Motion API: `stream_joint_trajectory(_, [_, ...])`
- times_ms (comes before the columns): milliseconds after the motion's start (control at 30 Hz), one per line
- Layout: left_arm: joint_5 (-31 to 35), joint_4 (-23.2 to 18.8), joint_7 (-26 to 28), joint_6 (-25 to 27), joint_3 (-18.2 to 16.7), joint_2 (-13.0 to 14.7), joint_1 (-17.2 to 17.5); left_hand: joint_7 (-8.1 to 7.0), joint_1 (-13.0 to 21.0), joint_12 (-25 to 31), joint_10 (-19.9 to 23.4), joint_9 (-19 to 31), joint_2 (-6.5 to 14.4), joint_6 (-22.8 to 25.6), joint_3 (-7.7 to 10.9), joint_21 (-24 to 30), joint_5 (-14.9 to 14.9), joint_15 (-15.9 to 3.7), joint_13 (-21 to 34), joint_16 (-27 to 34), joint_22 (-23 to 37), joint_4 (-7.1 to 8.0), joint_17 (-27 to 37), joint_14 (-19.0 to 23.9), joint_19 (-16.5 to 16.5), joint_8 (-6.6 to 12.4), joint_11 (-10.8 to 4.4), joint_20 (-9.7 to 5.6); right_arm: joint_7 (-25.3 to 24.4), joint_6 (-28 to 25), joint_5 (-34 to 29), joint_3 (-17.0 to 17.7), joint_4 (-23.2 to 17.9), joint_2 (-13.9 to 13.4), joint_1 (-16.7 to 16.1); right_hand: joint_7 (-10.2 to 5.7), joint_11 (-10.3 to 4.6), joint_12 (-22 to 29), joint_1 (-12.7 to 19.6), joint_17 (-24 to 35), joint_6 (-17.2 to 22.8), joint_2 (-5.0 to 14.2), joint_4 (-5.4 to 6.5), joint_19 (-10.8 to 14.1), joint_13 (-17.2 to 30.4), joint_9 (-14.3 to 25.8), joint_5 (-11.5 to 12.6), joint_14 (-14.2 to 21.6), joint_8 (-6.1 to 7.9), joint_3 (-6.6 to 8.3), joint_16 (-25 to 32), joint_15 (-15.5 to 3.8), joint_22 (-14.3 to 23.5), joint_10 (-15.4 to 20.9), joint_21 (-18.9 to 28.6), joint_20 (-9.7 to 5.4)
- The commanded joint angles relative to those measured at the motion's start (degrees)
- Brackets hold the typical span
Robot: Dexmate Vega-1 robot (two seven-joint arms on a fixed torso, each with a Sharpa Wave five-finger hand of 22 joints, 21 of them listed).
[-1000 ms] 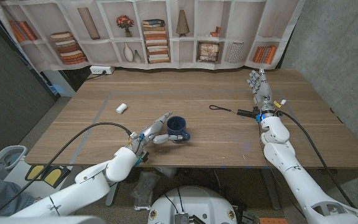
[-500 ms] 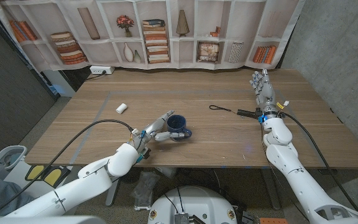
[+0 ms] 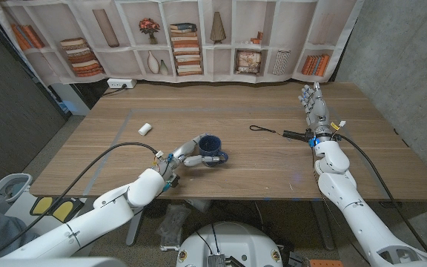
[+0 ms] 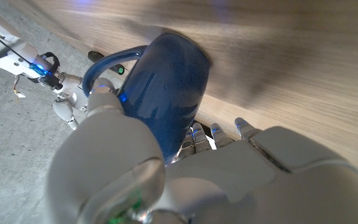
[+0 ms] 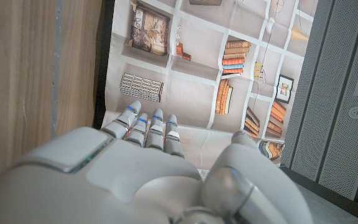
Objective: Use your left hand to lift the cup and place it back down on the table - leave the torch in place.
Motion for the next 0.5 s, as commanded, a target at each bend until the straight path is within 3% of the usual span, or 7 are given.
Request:
stream_joint_trajectory(33, [-1.31, 1.74, -0.38, -0.54, 0.24, -1.22, -1.51, -1.03, 1.86, 1.11, 4.73, 0.32, 2.3, 5.0, 0.83, 0.7, -0.05, -1.74, 0.06, 1.08, 0.15, -0.41, 0.2, 4.24, 1.52, 1.14, -1.21, -1.84, -0.24, 0.06, -0.1, -0.08, 0.35, -0.07, 0.15, -0.23, -0.02, 0.06, 0.31, 0.16, -0.16, 0.24, -0.14, 0.36, 0.3, 0.2, -0.12, 0.2, 0.02, 0.06, -0.08, 0.25, 0.08, -0.01, -0.15, -0.82])
stream_joint_trajectory(233, [-1.22, 2.28, -0.46, -0.25, 0.47, -1.56, -2.39, -2.31, 5.06, 2.0, 10.52, 0.34, 4.77, 10.96, 2.24, 0.88, -1.04, -3.05, 0.06, 1.63, 0.05, -1.11, 0.12, 9.2, 3.46, 2.23, -2.46, -3.01, -0.3, 0.12, -0.09, -0.06, 0.92, 0.18, 0.41, -0.22, -0.04, 0.09, 0.29, 0.17, -0.08, 0.26, -0.14, 0.42, 0.3, 0.2, -0.12, 0.24, 0.06, 0.04, -0.07, 0.27, 0.09, 0.05, -0.22, -0.8])
stream_joint_trajectory(500, [-1.8, 3.71, -1.3, -1.39, 0.76, -1.89, -3.57, -2.75, 6.32, 2.21, 13.21, 0.36, 6.11, 13.44, 2.94, 1.06, -1.93, -3.48, 0.07, 1.79, 0.05, -1.2, 0.13, 11.63, 4.76, 2.49, -2.76, -3.6, -0.56, -0.02, -0.11, 0.0, 1.36, 0.53, 0.75, -0.23, -0.04, 0.07, 0.25, 0.17, -0.07, 0.29, -0.14, 0.5, 0.3, 0.2, -0.11, 0.28, 0.06, 0.0, -0.05, 0.26, 0.1, 0.0, -0.32, -0.81])
